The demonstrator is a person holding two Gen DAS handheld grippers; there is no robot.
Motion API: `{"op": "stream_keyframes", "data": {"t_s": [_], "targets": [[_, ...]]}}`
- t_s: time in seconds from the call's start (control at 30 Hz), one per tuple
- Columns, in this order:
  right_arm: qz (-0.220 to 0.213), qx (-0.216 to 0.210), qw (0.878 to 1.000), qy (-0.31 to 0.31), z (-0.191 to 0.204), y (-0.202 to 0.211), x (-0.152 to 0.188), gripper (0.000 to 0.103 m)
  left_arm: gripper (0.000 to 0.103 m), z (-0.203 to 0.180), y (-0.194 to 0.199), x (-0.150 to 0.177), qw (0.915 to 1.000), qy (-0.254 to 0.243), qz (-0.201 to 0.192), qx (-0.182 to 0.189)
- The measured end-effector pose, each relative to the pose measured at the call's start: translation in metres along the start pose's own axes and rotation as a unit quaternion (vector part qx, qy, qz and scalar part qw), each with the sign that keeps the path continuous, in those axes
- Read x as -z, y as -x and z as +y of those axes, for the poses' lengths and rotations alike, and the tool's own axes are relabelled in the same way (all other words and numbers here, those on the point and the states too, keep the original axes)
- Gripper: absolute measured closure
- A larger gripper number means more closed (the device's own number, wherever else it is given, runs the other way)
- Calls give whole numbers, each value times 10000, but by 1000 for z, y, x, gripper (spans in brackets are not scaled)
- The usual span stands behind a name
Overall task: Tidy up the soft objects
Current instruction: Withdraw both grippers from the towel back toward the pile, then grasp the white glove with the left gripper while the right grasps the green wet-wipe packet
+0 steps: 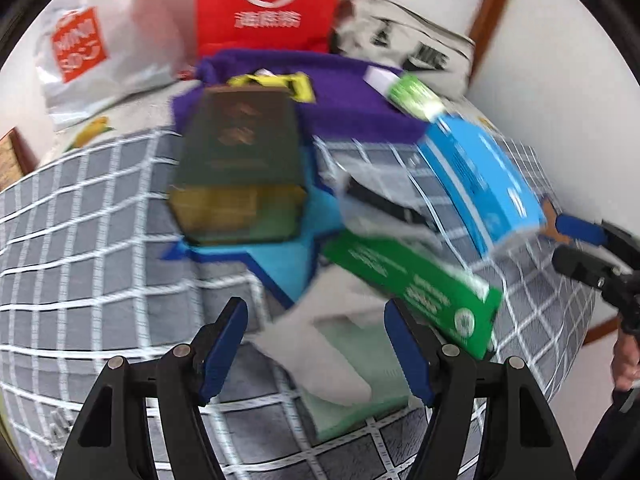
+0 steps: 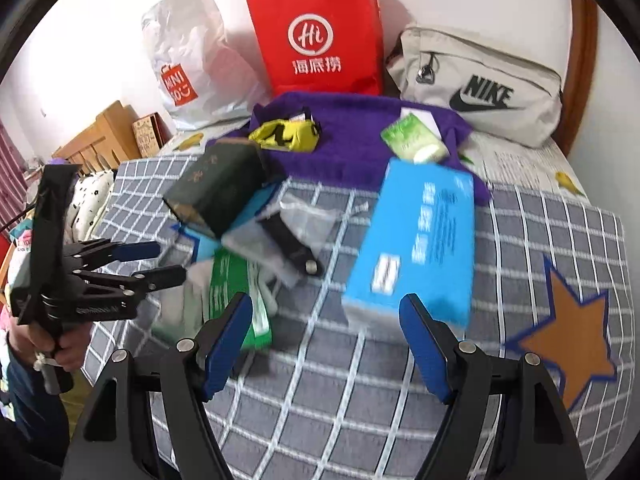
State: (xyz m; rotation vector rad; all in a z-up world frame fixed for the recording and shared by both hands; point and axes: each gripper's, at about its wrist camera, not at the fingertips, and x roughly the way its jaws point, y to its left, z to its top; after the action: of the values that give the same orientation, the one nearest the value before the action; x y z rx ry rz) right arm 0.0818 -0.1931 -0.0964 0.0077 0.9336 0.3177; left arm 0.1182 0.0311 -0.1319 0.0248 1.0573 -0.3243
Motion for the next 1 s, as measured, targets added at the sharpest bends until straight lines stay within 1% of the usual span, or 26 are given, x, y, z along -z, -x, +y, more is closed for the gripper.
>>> {"op": "stream_keyframes", "data": {"t_s": [0.1, 0.2, 0.27, 0.37, 0.4, 0.43, 0.47, 0.5, 0.53, 0.57, 0.6, 0.67, 0.73, 1.0], "targets": [[53, 72, 9999, -54, -2, 0, 12, 27, 33, -9, -11, 9, 9996, -241, 36, -150], [118, 102, 9998, -133, -5, -1, 23, 27, 28, -15, -16, 11, 9990, -347, -8, -292], [135, 100, 9997, -160, -6, -3, 27, 27, 27, -16, -18, 10, 9986, -394, -44, -350], [184, 88, 9996, -175, -4, -7, 31, 27, 28, -21, -20, 9, 9979, -478, -131, -412], [203, 84, 9996, -159, -3, -8, 32, 27, 38, -23, -20, 9, 9978, -508, -174, -383], [217, 86, 9996, -144, -1, -10, 33, 27, 45, -23, -19, 9, 9979, -531, -202, -303], [241, 79, 9996, -125, 1, -12, 34, 27, 58, -23, -18, 10, 9981, -549, -225, -184], [263, 74, 9996, -106, 2, -13, 35, 27, 68, -24, -17, 10, 9980, -580, -245, -83], [283, 65, 9995, -82, 4, -14, 35, 27, 73, -26, -16, 11, 9977, -629, -256, -6], [292, 52, 9995, -64, 5, -15, 35, 27, 77, -26, -14, 11, 9974, -671, -277, -8], [303, 41, 9995, -48, 6, -16, 35, 27, 83, -25, -13, 11, 9973, -667, -297, -26], [311, 9, 9995, -14, 10, -18, 34, 27, 88, -20, -7, 11, 9978, -561, -318, 152], [311, -26, 9995, 36, 14, -20, 32, 27, 88, -15, 2, 11, 9980, -456, -374, 235], [320, -170, 9990, 271, 29, -27, 25, 27, 89, 13, 42, 14, 9976, -249, -652, -51]]}}
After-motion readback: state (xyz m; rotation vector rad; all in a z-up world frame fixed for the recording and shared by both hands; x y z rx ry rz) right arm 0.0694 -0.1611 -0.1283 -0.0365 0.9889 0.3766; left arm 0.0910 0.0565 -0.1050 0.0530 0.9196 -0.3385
